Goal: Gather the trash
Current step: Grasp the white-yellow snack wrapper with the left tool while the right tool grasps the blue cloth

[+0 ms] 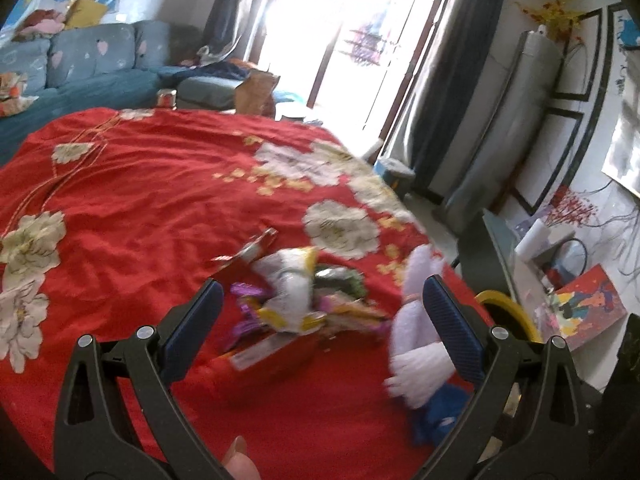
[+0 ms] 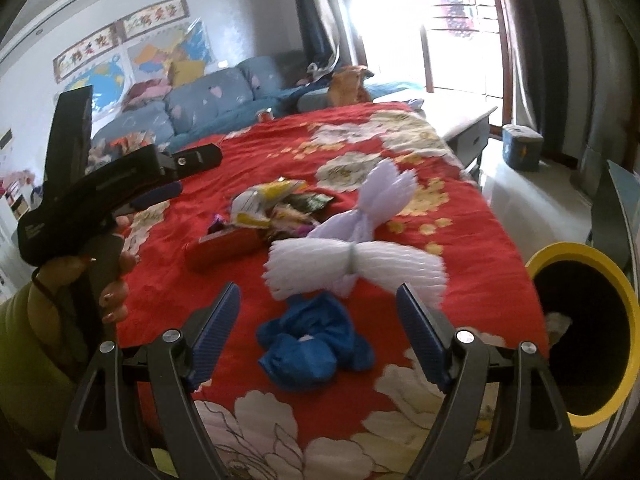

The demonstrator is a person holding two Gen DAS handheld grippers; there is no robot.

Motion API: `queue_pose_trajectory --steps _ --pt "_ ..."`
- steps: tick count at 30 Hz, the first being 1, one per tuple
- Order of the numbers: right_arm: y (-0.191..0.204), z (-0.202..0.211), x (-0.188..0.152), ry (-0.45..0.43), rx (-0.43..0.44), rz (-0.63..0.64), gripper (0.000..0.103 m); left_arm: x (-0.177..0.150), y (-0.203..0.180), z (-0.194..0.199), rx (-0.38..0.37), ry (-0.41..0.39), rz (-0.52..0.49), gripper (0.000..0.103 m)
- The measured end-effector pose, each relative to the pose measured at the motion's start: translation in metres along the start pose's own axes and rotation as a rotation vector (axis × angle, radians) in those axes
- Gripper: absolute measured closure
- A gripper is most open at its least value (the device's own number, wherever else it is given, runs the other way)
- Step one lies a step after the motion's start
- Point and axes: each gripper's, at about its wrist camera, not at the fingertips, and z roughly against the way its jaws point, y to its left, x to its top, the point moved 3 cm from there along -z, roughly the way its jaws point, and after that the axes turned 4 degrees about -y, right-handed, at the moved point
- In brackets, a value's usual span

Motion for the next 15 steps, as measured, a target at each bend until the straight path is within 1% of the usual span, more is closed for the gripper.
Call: queue_pose_trajectory --steps 2,4,5,7,9,10,12,13,15 --pt "0.003 -0.007 -0.001 0.019 0.004 0.008 0.026 -0.004 0.006 -0.003 0.004 0.014 0.001 0.011" --pt "0.006 -0.016 -0.005 0.048 0.004 0.016 0.026 -0.007 0.008 -0.007 0.004 0.029 -0.015 0.015" --pt "0.005 -0.020 -0.007 0.058 0.006 0.015 0.026 -0.009 0.006 -0.010 0.007 0.038 -0.031 0.021" --pt "0.005 -0.027 -0.011 0.085 0.013 0.012 0.026 -0.012 0.003 -0.017 0.011 0.059 -0.061 0.027" --pt "0.004 -0.033 -0.015 0.105 0.015 0.011 0.026 -0.014 0.001 -0.024 0.010 0.078 -0.073 0.038" --pt "0.004 -0.035 -0.017 0.116 0.021 0.009 0.026 -0.015 0.001 -0.027 0.009 0.085 -0.074 0.039" --pt "0.003 -0.040 -0.019 0.135 0.024 0.005 0.026 -0.014 0.000 -0.036 0.016 0.102 -0.081 0.048" --pt "0.003 -0.042 -0.020 0.140 0.026 0.002 0.026 -0.014 0.000 -0.039 0.020 0.106 -0.083 0.049" --pt "0.002 -0.045 -0.023 0.153 0.030 -0.003 0.026 -0.012 0.001 -0.046 0.024 0.113 -0.083 0.057"
